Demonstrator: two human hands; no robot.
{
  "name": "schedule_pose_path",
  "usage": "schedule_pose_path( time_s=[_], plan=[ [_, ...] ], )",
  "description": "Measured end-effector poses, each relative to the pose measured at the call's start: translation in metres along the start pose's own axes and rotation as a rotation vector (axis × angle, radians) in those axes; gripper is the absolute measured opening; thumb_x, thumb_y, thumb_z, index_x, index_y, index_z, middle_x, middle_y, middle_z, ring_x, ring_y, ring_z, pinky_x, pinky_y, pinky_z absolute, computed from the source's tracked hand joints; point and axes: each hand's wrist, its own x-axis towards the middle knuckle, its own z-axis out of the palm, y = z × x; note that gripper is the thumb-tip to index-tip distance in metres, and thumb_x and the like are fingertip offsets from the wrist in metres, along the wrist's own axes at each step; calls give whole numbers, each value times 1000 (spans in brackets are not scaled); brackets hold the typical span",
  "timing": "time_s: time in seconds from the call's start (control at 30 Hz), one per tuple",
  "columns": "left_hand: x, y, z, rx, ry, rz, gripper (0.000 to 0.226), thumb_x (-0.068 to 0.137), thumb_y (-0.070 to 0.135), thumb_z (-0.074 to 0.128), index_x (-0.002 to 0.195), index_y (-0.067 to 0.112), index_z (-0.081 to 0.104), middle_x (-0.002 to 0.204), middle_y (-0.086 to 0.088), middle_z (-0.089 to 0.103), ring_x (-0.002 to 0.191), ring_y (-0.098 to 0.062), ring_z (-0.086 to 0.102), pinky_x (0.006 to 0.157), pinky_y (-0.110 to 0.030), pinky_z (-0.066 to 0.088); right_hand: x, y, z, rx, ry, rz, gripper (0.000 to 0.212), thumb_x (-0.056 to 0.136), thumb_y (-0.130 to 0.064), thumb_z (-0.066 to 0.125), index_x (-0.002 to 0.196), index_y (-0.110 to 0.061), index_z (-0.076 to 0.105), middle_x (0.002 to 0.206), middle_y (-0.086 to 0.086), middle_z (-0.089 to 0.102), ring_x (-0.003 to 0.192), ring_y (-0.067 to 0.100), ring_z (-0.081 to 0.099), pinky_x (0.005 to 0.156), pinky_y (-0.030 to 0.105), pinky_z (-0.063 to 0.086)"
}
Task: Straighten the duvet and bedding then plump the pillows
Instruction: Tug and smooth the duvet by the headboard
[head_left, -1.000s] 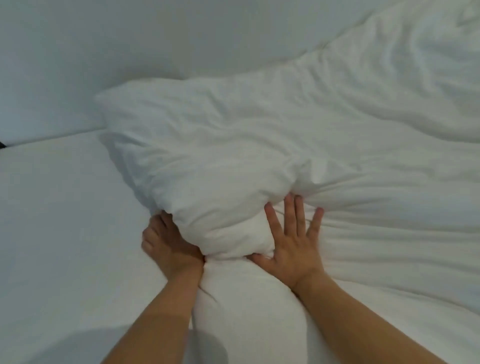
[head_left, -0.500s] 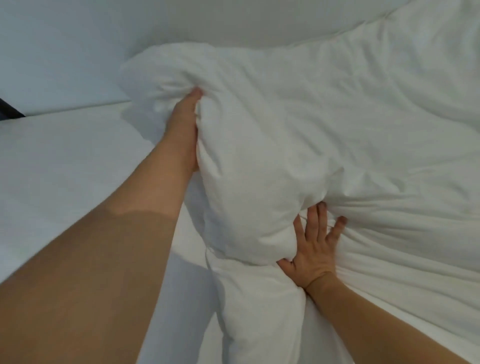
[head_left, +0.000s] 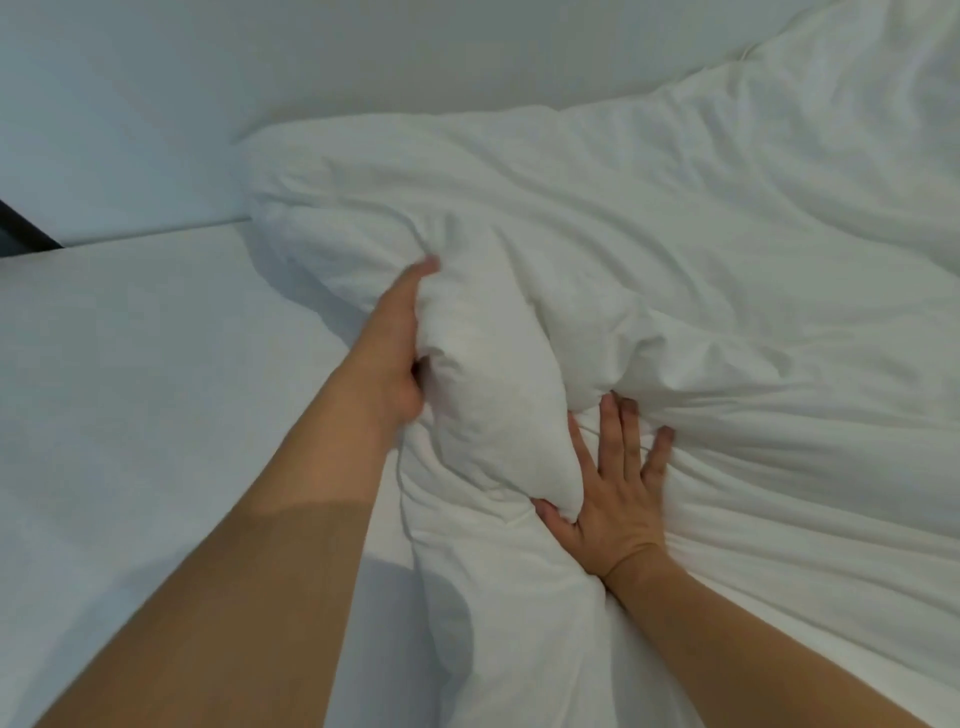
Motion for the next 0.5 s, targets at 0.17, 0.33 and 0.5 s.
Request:
schedule_pose_path(
  time_s=[0.17, 0.33, 0.5],
  plan=[
    [3, 35, -21, -99, 379, 411, 48, 85, 32, 71, 127, 15, 56, 117, -4, 65, 96, -22, 66, 85, -42, 57, 0, 0, -4, 21, 9, -42, 88, 84, -71, 32, 154, -23, 16, 161, 21, 9, 149, 38, 6, 113, 68, 1],
    [-70, -60, -34, 189, -165, 84, 105, 50, 84, 71, 137, 30, 50, 128, 8, 63, 112, -16, 63, 100, -39, 46, 5, -4, -15, 38, -70, -30, 90, 85, -77, 25, 154, -21, 19, 161, 19, 7, 150, 34, 5, 115, 63, -2],
    [-119, -59, -4, 300, 226, 289, 44, 76, 57, 72, 99, 20, 66, 100, 3, 70, 94, -19, 66, 89, -34, 53, -31, -3, -101, 479, -41, -15, 74, 89, -69, 33, 134, -14, 55, 135, 11, 58, 123, 24, 53, 107, 51, 36]
  ],
)
